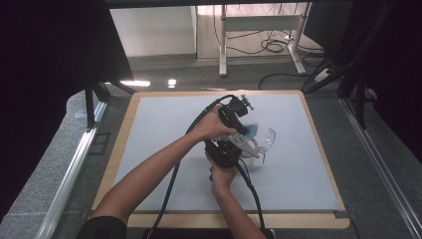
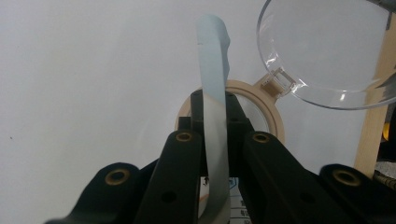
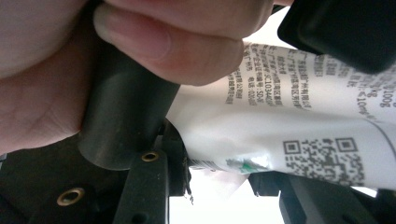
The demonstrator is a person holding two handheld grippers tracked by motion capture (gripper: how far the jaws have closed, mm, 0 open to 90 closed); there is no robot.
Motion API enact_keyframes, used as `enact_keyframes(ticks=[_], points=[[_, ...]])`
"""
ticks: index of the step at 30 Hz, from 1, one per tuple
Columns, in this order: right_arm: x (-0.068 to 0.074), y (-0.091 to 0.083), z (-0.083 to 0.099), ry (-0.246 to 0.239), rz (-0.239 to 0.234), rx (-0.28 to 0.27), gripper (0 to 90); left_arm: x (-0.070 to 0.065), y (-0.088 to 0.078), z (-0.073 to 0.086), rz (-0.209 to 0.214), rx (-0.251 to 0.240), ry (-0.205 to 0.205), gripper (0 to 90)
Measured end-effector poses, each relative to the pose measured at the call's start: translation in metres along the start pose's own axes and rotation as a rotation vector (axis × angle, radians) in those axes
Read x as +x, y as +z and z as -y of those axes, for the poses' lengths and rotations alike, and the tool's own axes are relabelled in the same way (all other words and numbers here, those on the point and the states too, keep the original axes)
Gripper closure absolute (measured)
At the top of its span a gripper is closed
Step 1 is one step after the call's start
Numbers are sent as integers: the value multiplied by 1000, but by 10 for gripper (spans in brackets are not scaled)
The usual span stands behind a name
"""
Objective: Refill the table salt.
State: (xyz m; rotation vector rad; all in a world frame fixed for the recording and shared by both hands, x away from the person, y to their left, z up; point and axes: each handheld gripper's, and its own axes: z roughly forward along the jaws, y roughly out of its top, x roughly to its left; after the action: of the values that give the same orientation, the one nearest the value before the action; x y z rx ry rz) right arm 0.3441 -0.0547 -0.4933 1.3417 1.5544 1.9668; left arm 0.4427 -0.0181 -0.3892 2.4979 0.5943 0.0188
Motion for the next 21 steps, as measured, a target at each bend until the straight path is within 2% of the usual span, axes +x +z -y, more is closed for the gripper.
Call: enact_keyframes(ticks=[21], points=[[-1,-1,-2,3,2,-7,648,-1,1,-3,0,7,10,872]])
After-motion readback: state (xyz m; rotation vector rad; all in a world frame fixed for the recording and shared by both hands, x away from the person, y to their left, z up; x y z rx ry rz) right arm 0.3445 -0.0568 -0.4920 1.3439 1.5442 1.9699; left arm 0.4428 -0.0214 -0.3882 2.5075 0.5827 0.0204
